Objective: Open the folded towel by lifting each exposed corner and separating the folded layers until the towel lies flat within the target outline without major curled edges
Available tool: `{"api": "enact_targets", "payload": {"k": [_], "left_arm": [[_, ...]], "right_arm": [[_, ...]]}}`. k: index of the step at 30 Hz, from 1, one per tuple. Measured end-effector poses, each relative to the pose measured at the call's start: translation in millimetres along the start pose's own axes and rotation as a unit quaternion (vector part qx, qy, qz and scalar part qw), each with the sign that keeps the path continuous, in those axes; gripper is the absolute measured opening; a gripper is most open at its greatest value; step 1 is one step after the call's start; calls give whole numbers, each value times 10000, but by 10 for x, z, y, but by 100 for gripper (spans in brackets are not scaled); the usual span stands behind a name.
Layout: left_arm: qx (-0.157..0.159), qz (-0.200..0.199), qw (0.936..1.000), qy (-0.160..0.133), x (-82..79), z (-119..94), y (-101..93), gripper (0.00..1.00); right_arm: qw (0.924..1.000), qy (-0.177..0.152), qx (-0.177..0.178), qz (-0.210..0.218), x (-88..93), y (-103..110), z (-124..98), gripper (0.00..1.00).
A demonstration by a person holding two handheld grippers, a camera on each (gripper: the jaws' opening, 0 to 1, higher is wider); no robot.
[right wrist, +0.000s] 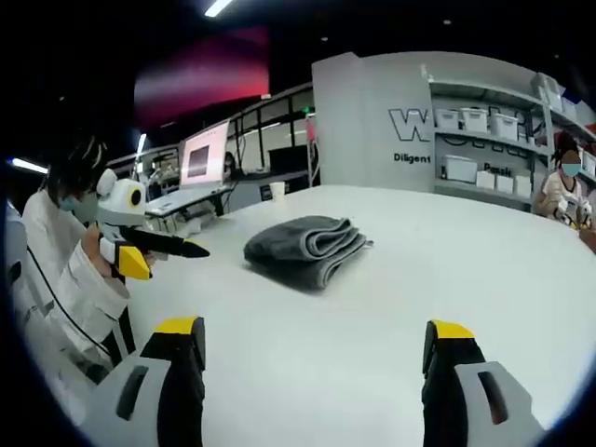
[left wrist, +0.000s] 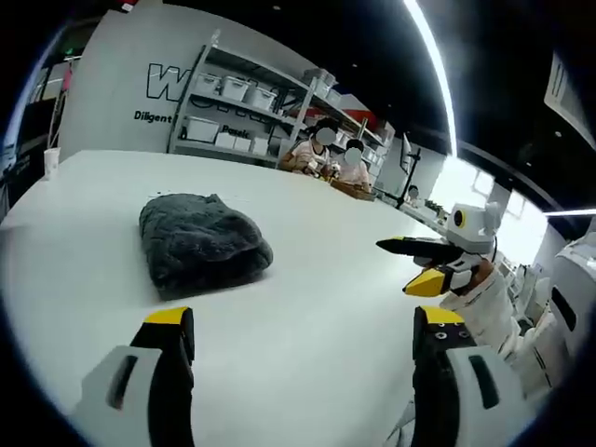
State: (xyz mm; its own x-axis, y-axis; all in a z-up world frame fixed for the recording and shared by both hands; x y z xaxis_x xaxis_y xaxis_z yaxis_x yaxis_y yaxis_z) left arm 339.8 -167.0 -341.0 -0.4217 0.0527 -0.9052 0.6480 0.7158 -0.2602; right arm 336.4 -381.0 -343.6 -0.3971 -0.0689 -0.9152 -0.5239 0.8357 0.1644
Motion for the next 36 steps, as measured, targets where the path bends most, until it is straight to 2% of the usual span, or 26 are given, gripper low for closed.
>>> {"api": "enact_targets", "payload": {"k": [11, 36], "left_arm": [[-30, 53, 10000, -8, -34, -15, -14, 96], [-28, 66, 9998, 185, 29, -4, -18, 96]], "right_arm": [[10000, 33, 41, 33, 26, -35, -5, 97], [9997, 259, -2, -6, 141, -38, 21, 99]]}}
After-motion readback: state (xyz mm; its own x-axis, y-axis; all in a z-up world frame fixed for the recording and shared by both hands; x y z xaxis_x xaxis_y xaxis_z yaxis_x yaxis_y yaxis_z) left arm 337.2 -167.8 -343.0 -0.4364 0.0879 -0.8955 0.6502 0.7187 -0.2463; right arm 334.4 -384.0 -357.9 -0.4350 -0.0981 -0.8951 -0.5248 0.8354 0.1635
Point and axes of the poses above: the point that each gripper's makers call its tool centre point, and the gripper's own axes: z roughly forward along the fingers, y roughly to its left, x roughly out of its underside, the point moved 3 cm from there along -z, roughly backward along the fingers, and after that the axes turned 5 degrees about z, right-handed, at the moved point
